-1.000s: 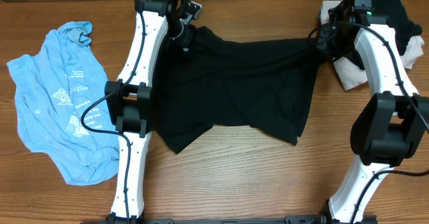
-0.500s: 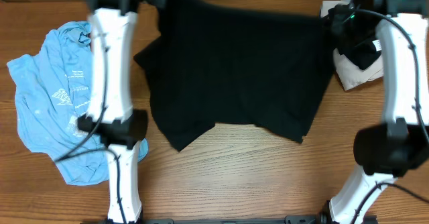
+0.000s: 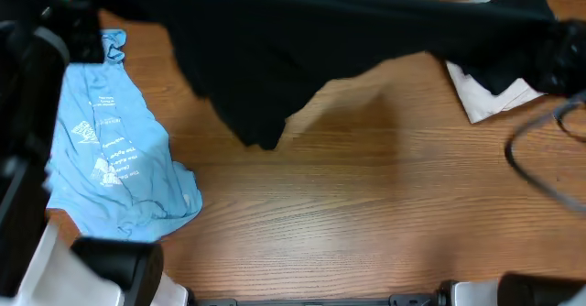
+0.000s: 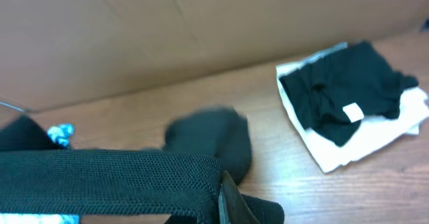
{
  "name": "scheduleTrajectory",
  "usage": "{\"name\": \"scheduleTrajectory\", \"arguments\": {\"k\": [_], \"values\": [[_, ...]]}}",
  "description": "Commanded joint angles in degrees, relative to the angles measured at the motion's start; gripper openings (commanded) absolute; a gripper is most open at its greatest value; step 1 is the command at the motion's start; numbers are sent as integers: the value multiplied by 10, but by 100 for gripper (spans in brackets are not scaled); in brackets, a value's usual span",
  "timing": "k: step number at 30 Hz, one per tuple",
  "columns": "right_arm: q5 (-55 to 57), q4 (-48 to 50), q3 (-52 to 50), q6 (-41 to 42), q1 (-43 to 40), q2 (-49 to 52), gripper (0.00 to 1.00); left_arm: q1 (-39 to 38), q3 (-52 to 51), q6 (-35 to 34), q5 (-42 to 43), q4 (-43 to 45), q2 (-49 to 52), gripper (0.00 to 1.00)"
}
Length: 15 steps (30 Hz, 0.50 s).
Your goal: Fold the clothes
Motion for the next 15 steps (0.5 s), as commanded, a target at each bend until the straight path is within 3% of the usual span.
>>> {"name": "scheduleTrajectory", "arguments": {"k": [1, 8, 15], "values": [[16, 0, 10, -2, -2, -69, 4, 11, 2, -12, -93, 5, -69, 4], [17, 0, 7, -1, -2, -181, 4, 11, -12, -11, -108, 7, -160, 4], [16, 0, -63, -2, -2, -182, 4, 11, -89, 4, -144, 17, -173, 4]]}}
